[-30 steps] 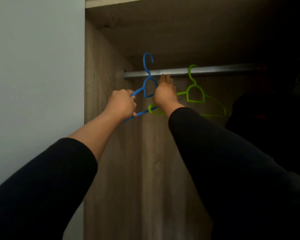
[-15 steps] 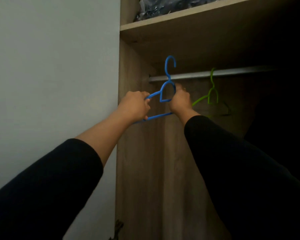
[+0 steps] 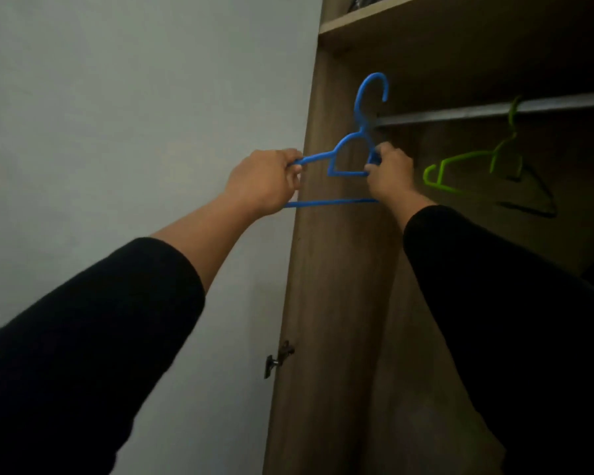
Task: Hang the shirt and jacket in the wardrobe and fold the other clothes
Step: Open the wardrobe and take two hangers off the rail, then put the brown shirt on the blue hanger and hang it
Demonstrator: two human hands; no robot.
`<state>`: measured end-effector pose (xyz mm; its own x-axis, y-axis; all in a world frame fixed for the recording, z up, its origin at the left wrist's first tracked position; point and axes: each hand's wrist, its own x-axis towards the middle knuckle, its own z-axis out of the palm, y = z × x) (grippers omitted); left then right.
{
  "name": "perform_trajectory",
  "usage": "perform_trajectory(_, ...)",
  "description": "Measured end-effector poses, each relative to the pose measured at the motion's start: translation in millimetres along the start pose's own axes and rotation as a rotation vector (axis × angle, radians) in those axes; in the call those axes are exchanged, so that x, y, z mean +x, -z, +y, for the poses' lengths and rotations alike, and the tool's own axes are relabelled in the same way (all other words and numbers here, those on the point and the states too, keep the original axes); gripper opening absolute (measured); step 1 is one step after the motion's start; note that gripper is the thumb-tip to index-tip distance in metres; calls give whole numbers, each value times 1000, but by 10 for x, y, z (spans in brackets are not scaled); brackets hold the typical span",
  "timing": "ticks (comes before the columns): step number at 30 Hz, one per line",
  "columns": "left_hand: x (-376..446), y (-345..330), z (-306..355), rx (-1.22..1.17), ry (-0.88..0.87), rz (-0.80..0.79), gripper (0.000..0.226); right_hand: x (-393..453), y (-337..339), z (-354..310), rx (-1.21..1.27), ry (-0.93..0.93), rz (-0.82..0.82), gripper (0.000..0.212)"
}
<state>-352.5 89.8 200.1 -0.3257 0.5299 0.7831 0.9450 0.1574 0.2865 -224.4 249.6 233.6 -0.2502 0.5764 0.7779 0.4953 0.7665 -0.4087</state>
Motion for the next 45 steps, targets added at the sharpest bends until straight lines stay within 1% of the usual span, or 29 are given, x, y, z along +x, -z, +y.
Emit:
perform_trajectory(6,-585,598,-177,182,161,45,27,-438,-11,-470,186,115,-143,25)
perform_trajectory(10,-961,1084,-318,206,280,88,27,-755,37,-847,256,231,-266,26)
perform_trajectory(14,-1409,1608,-416,246,346,129,27,-1175,104,-1271,345,331,-367,22)
perform_trajectory(17,-1846,2070,-509,320,411,118,26,-1611,140,-1630,401,388,-434,31)
perform_trajectory(19,-2183,2395,-566,359,458,103,26,-1972,152,-1886,453,390,-498,32)
perform_trajectory(23,-2912,2988,-657,496,591,63,25,-2729,183,-2420,505,382,-623,28)
perform_trajectory(26,-3399,3332,-676,580,641,79,26,-3195,196,-2773,517,366,-692,26)
perform_trajectory(28,-3686,3536,-691,649,671,111,30,-3462,208,-2992,508,355,-729,25)
perform_trajectory(31,-3995,3773,-752,641,753,112,31,-3766,198,-3243,509,311,-758,23)
perform_trajectory(32,-4070,3820,-776,654,779,77,29,-3843,179,-3307,511,291,-766,21)
perform_trajectory(34,-4182,3847,-849,703,837,-54,30,-3975,104,-3401,517,252,-781,18)
perform_trajectory(37,-4328,3740,-1028,816,881,-289,35,-4138,-94,-3481,508,213,-804,12)
perform_trajectory(39,-4400,3608,-1234,876,890,-449,32,-4226,-265,-3502,504,202,-819,11)
perform_trajectory(42,-4505,3339,-1583,832,939,-622,28,-4340,-502,-3484,500,179,-827,13)
perform_trajectory(43,-4543,3238,-1703,797,963,-657,28,-4373,-571,-3479,488,179,-827,14)
perform_trajectory(45,-4633,3029,-1924,710,1039,-682,36,-4437,-710,-3470,463,175,-824,12)
